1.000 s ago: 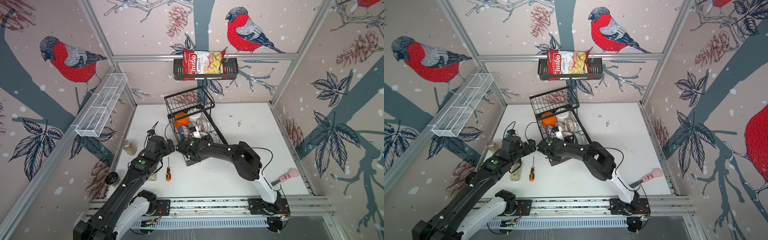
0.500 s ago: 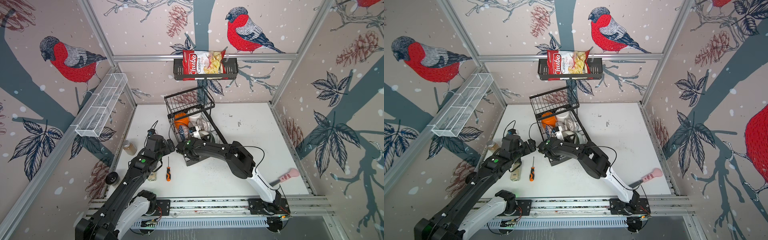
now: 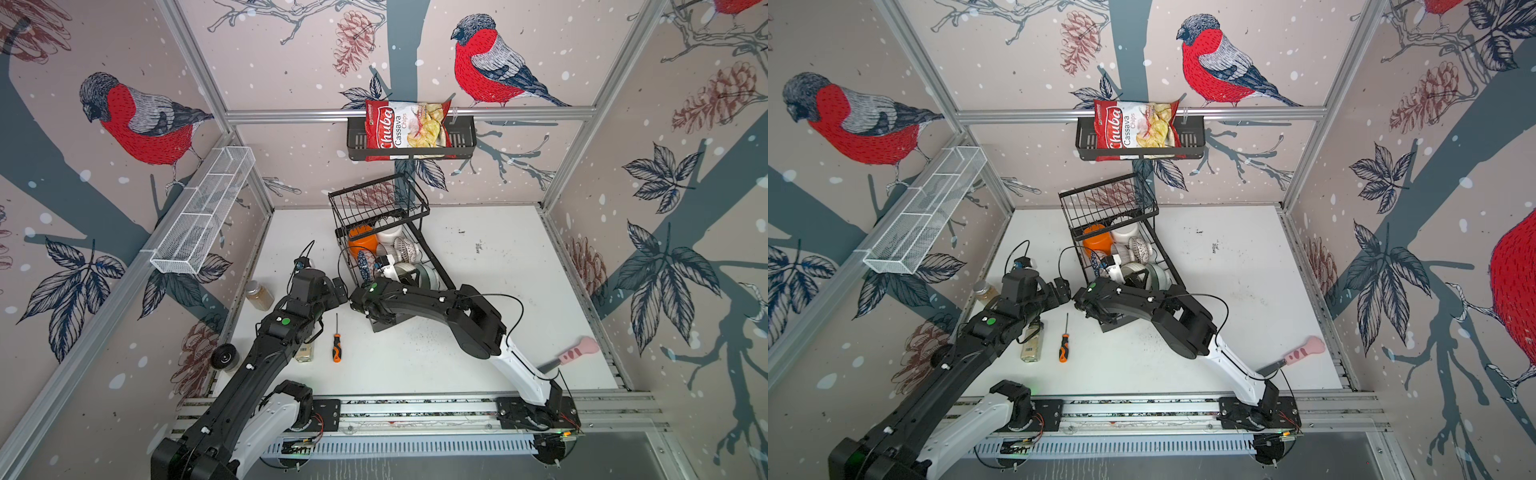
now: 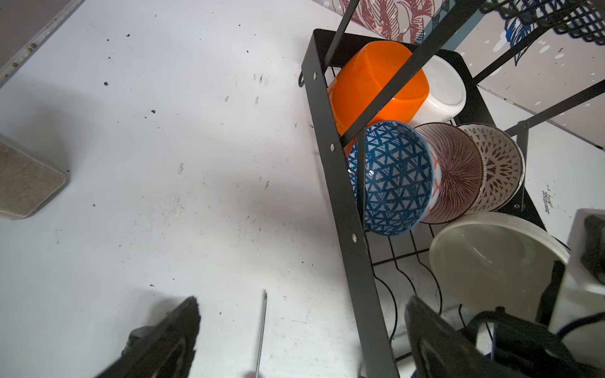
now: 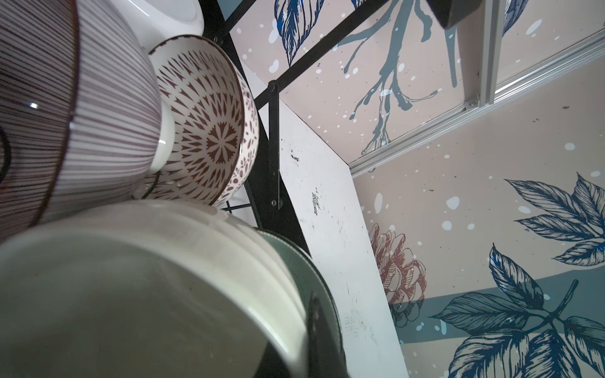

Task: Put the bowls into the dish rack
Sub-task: 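Carry the cream bowl into the rack with the right gripper while the left gripper releases, then lower the cream bowl into the slot beside the teal bowl with the right gripper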

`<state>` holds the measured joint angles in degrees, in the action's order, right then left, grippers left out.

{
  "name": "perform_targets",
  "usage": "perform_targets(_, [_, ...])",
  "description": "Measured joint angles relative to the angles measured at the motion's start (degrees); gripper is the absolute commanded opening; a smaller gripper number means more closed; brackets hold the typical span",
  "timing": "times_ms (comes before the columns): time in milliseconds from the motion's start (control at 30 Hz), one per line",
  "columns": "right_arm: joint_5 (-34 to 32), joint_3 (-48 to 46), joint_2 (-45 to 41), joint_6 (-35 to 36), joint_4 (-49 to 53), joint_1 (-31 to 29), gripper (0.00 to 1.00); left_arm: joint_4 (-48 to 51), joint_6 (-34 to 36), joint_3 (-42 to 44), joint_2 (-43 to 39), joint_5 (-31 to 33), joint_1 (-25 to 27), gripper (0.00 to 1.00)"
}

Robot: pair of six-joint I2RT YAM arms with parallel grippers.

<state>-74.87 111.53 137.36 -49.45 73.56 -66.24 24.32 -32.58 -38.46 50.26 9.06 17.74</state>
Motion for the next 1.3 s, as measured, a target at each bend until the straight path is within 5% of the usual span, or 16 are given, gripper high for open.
perform_targets(767, [1.14,0.00,0.24,-0.15,-1.46,-2.12,0.08,-1.88,0.00,0.61,-0.17,-1.53,-0.33,0.97])
perform_targets(867, [1.86,0.00,0.28,-0.22,-2.43,-2.91,0.00,-2.27,0.00,0.63,-0.17,-1.73,-0.33,0.97])
perform_targets(1300, [1.64,1.16,0.76,-4.04,0.63,-1.77,0.00,-2.64,0.00,0.63,-0.15,-2.84,-0.50,0.97])
